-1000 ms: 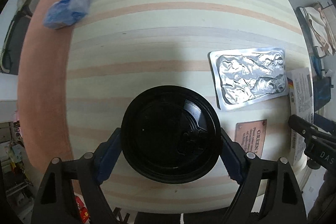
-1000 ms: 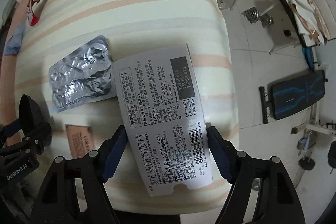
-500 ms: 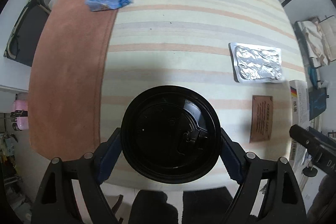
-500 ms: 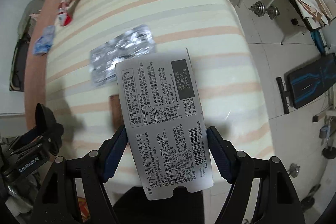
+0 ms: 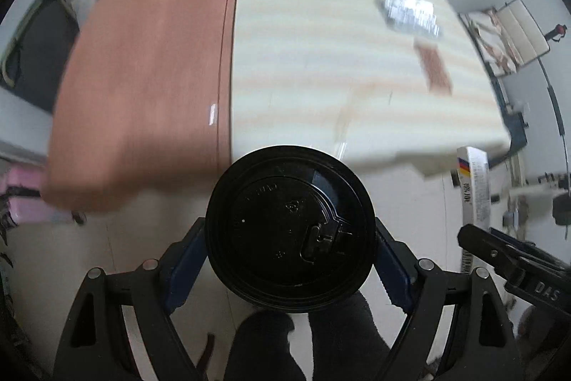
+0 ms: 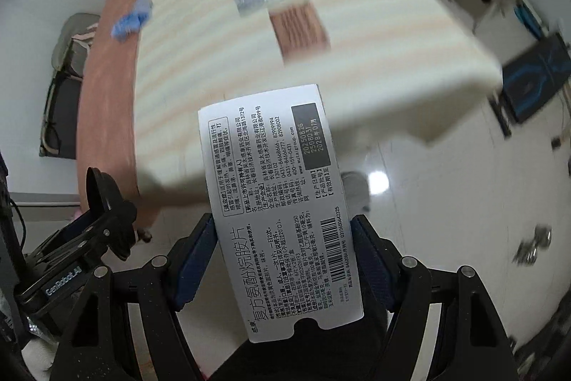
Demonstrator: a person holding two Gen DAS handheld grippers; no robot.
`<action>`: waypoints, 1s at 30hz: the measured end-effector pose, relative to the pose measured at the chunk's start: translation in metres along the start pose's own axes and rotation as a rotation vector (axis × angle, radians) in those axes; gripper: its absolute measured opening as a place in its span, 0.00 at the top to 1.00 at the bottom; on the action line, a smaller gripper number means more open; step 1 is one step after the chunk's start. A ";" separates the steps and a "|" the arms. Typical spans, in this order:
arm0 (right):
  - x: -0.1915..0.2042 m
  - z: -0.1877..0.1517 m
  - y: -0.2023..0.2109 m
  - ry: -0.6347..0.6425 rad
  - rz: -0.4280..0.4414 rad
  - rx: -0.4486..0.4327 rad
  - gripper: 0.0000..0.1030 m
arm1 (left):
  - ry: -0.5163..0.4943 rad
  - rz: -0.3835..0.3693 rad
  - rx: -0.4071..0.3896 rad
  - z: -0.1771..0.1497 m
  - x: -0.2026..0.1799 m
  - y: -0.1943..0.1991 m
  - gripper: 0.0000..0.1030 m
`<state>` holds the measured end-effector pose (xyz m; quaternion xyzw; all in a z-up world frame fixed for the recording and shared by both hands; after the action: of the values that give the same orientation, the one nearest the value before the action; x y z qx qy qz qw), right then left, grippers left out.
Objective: Collect trash
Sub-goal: 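Carry the black lid and leaflet toward the bin, then open both grippers over the bin to drop the lid and leaflet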
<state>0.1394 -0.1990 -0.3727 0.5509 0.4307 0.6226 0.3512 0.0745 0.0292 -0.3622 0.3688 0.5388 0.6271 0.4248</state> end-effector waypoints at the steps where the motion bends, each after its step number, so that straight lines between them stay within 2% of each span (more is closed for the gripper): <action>1: -0.005 -0.014 -0.013 -0.017 -0.006 0.020 0.25 | 0.005 -0.008 0.024 -0.010 0.003 -0.010 0.18; 5: -0.028 -0.056 -0.073 -0.072 -0.012 0.085 0.25 | 0.027 -0.026 0.117 -0.049 0.014 -0.067 0.18; 8: -0.052 -0.076 -0.135 -0.107 -0.016 0.118 0.25 | 0.052 -0.068 0.181 -0.070 0.017 -0.131 0.17; 12: -0.088 -0.096 -0.226 -0.185 0.017 0.154 0.25 | 0.109 -0.104 0.261 -0.092 0.021 -0.240 0.13; 14: -0.103 -0.104 -0.273 -0.202 0.034 0.168 0.25 | 0.122 -0.070 0.282 -0.099 0.025 -0.281 0.10; 16: -0.117 -0.111 -0.318 -0.213 0.056 0.173 0.25 | 0.116 -0.035 0.278 -0.104 0.029 -0.323 0.00; 18: -0.125 -0.119 -0.355 -0.217 0.089 0.198 0.24 | 0.110 0.008 0.260 -0.112 0.033 -0.352 0.00; 20: -0.133 -0.128 -0.391 -0.222 0.101 0.221 0.24 | 0.108 0.042 0.250 -0.118 0.038 -0.369 0.00; 21: -0.136 -0.130 -0.399 -0.219 0.098 0.224 0.20 | 0.108 0.064 0.249 -0.119 0.041 -0.378 0.00; 22: -0.139 -0.133 -0.409 -0.214 0.089 0.216 0.09 | 0.111 0.083 0.246 -0.121 0.045 -0.385 0.00; 24: -0.141 -0.136 -0.416 -0.203 0.075 0.205 0.00 | 0.121 0.103 0.251 -0.124 0.055 -0.393 0.00; 26: -0.140 -0.136 -0.415 -0.188 0.054 0.189 0.00 | 0.138 0.096 0.254 -0.130 0.062 -0.389 0.00; 30: -0.136 -0.131 -0.405 -0.125 -0.050 0.171 0.00 | 0.137 0.120 0.269 -0.134 0.065 -0.373 0.00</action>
<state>0.0142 -0.1874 -0.8017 0.6058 0.4733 0.5388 0.3445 -0.0218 0.0626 -0.7504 0.4101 0.6227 0.5972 0.2956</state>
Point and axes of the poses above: each gripper's, at about its wrist camera, not at the fingertips, and y roughly against the way its jaws point, x to its left, z to its top, the point moved 5 cm from there along -y, roughly the way its jaws point, and after that the axes turned 9 degrees about z, right-handed, at the moved point
